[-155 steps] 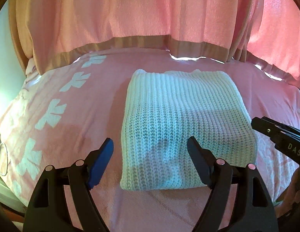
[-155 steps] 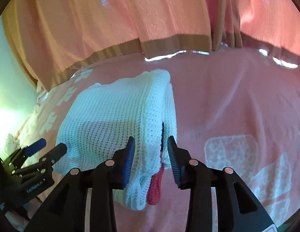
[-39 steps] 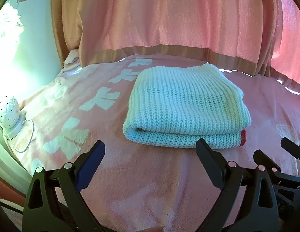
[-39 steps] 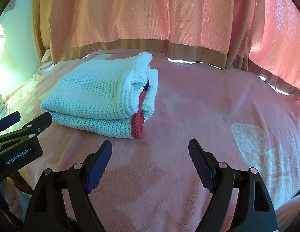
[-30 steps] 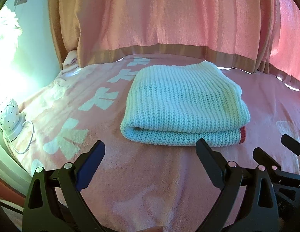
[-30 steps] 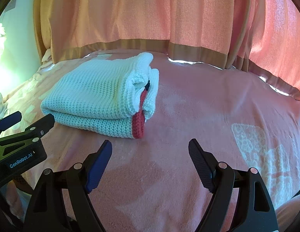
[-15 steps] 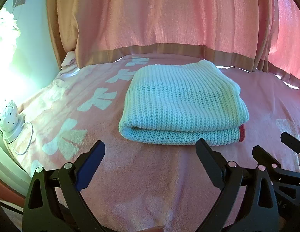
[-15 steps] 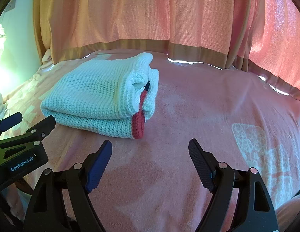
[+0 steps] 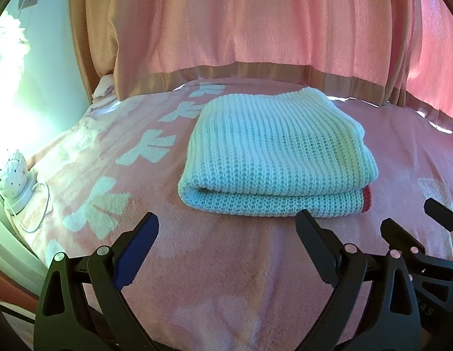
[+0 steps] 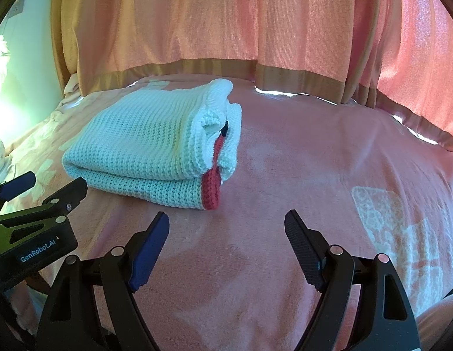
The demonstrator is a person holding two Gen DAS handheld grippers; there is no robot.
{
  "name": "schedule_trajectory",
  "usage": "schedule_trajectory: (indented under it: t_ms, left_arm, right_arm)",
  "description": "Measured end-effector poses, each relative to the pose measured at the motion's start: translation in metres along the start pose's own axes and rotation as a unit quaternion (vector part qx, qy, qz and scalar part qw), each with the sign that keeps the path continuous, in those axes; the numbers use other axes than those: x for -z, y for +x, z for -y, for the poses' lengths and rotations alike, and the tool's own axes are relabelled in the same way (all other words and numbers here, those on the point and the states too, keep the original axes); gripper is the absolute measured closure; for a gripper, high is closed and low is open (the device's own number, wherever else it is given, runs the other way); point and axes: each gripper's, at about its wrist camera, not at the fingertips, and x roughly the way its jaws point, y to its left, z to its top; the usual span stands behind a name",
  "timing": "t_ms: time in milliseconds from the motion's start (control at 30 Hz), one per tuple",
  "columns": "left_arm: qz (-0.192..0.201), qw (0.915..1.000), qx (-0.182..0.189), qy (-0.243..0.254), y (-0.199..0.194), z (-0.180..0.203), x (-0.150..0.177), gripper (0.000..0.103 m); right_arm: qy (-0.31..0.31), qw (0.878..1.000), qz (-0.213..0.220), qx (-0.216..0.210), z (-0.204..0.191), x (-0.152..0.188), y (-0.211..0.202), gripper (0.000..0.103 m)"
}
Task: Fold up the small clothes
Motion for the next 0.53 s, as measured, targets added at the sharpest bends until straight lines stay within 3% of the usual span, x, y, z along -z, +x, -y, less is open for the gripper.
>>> schedule_trajectory:
  t_ms: [533]
  left_arm:
    - [0.006,0.9998,0.004,0.019,0.0002,0.0050,0.0029,0.011]
  right_arm:
    - [-0.003,1.000,0.001,-0.004,0.0015,0.0002,0.0016,0.024]
